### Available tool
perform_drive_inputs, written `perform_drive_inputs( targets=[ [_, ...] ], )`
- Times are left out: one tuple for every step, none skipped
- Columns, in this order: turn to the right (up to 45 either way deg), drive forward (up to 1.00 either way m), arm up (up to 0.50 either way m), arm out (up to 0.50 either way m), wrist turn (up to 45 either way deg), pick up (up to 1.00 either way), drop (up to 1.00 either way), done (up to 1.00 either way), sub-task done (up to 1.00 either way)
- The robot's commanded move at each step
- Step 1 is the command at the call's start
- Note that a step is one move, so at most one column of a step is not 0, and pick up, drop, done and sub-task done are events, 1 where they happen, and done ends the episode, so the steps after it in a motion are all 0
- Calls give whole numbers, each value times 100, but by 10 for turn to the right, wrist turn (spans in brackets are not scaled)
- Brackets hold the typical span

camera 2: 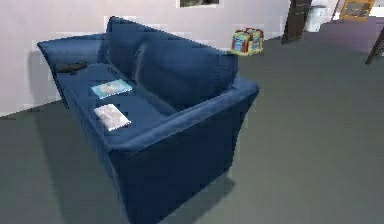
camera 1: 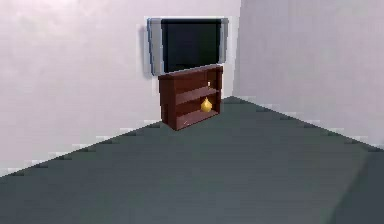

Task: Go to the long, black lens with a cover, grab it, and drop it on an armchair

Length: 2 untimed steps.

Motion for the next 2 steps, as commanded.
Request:
perform_drive_inputs(
  targets=[
    [0,45,0,0,0,0,0,0,0],
    [450,0,0,0,0,0,0,0,0]
  ],
)
